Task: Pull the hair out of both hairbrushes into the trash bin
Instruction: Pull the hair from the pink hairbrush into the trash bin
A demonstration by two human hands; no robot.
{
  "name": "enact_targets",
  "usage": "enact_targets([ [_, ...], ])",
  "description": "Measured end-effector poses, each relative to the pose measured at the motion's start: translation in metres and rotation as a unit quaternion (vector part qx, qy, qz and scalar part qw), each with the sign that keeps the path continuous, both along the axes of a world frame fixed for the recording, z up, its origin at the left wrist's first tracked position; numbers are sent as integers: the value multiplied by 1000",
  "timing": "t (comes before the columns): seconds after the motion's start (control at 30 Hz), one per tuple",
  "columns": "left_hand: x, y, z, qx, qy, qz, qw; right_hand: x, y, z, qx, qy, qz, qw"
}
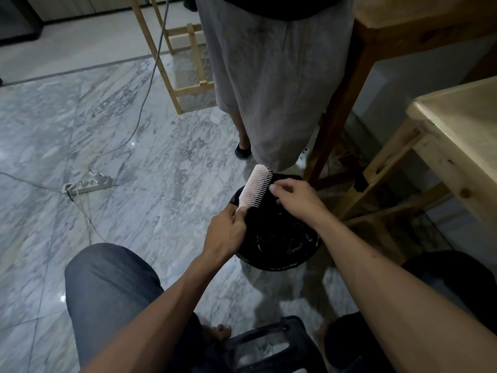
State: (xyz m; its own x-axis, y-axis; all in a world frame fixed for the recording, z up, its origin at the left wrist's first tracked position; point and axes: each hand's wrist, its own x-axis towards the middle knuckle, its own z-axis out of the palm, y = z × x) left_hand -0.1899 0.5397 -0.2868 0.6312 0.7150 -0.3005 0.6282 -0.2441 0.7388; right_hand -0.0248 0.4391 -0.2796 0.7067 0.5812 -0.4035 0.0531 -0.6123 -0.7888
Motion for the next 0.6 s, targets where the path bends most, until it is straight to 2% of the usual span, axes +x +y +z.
enact_targets([
  [0.13, 3, -4, 3, -112, -33, -10, 993, 1, 10, -2, 90, 123, -58, 987],
  [0.2, 2, -4, 2, -129, -38, -27, 991, 3, 11, 0, 125, 152, -78, 977],
  [0.5, 5, -11, 1, -8, -62, -60, 996, 9, 5, 1, 133, 160, -122, 971],
  [0.6, 8, -13, 2, 28, -53, -69, 996, 7, 4, 3, 133, 89, -136, 978],
])
